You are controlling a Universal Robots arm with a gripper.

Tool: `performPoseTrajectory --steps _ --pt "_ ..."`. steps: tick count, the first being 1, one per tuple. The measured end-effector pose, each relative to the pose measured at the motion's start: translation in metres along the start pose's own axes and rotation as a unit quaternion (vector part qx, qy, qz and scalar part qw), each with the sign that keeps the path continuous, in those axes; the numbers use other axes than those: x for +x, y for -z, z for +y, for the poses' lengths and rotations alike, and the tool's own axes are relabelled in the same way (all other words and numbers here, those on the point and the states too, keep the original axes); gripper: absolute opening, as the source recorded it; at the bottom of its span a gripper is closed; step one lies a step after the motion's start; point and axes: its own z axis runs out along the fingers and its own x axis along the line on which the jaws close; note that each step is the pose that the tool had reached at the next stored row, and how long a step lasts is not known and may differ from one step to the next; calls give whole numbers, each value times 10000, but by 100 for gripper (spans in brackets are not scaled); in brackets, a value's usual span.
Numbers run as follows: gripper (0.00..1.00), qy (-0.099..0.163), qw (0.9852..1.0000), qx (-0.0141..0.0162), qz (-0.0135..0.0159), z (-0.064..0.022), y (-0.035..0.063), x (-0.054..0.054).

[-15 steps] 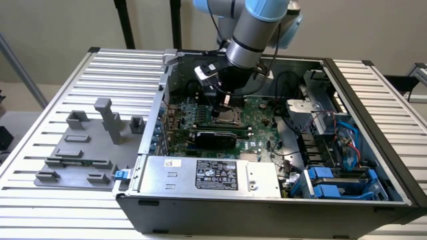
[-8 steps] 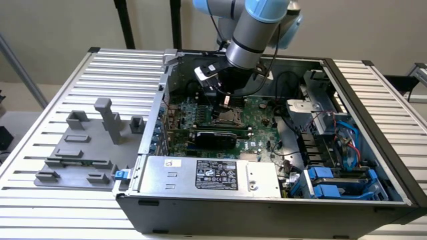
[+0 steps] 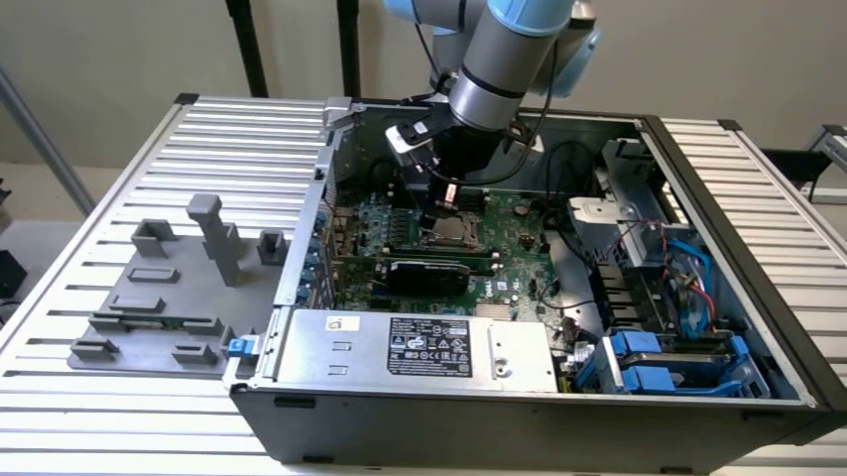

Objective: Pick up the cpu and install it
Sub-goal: 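Close the cpu cover, then install the first cpu locking lever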

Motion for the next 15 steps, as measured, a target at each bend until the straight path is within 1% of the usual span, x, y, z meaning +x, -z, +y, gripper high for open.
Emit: performPoseTrajectory --steps 15 --pt "11 -1 10000 1 -1 -6 2 -3"
